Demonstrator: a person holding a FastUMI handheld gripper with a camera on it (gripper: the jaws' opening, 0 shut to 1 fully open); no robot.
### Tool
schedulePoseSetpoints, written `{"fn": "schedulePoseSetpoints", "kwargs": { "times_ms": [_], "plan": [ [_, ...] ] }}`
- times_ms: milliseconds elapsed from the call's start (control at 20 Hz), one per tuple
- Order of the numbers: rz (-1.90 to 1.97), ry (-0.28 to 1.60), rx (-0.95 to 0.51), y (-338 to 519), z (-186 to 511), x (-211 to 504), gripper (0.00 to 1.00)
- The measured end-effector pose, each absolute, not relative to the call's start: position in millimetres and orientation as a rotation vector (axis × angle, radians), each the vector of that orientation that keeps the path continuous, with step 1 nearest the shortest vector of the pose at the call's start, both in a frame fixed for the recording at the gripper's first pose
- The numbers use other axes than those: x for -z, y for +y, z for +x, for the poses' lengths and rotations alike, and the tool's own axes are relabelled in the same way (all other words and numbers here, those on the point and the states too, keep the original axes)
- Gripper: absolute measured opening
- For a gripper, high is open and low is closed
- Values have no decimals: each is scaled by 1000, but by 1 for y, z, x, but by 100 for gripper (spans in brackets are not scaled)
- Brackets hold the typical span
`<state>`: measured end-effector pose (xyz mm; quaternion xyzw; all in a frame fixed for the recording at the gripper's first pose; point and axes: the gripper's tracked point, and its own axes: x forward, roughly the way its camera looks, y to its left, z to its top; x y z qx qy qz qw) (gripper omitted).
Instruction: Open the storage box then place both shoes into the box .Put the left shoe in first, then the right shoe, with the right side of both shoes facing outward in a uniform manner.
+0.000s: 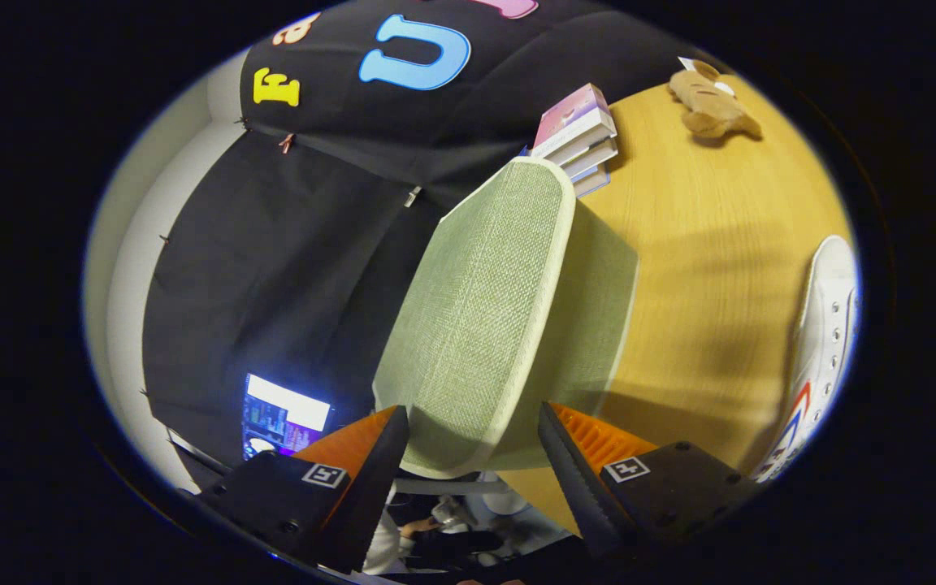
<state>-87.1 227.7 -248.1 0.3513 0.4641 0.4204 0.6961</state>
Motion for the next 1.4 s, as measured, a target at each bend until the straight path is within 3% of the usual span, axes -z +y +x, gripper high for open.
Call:
{"fn": "schedulePoseSetpoints", "kwargs": {
  "times_ms": [350, 550, 750, 850, 950, 1050, 1400],
  "plan": [
    [1051, 1161, -939, 248, -84, 250, 96],
    [1095, 1177, -938, 247, -85, 240, 75],
    [1121, 1214, -958, 249, -93, 231, 43],
    [1124, 1204, -947, 249, -91, 226, 22],
    [1099, 1211, -938, 248, -95, 224, 21],
    [1073, 1209, -919, 253, -91, 227, 9],
    [1066, 1203, -901, 259, -93, 196, 5]
  ]
}}
